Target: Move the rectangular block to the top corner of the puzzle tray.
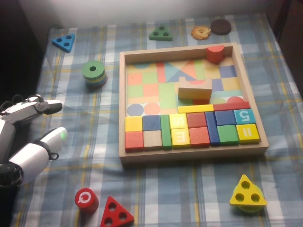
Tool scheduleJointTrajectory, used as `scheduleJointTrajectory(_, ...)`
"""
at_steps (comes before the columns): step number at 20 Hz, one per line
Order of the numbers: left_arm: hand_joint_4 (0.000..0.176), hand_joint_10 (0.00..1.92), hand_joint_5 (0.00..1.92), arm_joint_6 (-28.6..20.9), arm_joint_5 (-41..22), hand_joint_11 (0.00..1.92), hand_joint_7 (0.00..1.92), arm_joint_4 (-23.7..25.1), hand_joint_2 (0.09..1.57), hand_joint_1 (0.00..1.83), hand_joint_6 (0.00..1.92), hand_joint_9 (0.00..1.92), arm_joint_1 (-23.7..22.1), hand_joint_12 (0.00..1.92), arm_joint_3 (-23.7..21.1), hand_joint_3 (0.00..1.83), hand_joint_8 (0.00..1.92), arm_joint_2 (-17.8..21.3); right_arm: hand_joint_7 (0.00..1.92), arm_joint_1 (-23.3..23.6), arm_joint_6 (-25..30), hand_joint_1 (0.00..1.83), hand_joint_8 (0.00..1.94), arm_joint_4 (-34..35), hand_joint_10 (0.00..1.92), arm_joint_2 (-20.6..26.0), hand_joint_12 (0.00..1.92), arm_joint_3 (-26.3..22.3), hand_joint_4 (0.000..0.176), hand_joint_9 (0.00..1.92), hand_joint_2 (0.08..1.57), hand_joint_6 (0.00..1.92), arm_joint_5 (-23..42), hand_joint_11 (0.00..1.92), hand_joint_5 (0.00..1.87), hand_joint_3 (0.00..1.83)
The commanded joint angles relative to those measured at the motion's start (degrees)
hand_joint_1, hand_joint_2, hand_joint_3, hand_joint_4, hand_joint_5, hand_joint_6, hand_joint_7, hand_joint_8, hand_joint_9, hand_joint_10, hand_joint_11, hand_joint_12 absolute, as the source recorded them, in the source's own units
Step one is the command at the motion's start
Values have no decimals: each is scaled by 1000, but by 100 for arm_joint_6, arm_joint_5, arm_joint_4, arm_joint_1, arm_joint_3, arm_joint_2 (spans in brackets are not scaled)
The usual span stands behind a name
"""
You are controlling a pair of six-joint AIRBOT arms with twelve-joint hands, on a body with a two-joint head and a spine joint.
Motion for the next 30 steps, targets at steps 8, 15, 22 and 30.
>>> scheduleJointTrajectory(8,52,62,730,-32,-546,0,393,240,1277,785,1,228,-18,404,0,0,1,28,353,117,953,350,0,-725,2,460,934,416,80,322,1245,0,145,0,359,0)
scheduleJointTrajectory(15,56,33,740,-32,-485,0,394,259,1265,820,4,256,-17,490,-2,0,1,33,481,586,1605,613,14,-1880,45,1030,1330,878,64,472,1187,1,-1133,0,355,0)
scheduleJointTrajectory(22,57,22,743,-33,-430,0,406,245,1264,831,5,261,-9,394,-8,0,2,41,612,1462,2846,1026,1589,-3650,1898,1485,1919,1431,24,776,1114,3,-2526,758,72,0)
scheduleJointTrajectory(30,56,8,739,-33,-430,0,401,239,1269,809,0,257,20,393,-13,0,0,46,1182,3341,5309,1535,1941,-6613,1921,1201,1921,2465,0,1447,1172,26,-4458,1463,260,16)
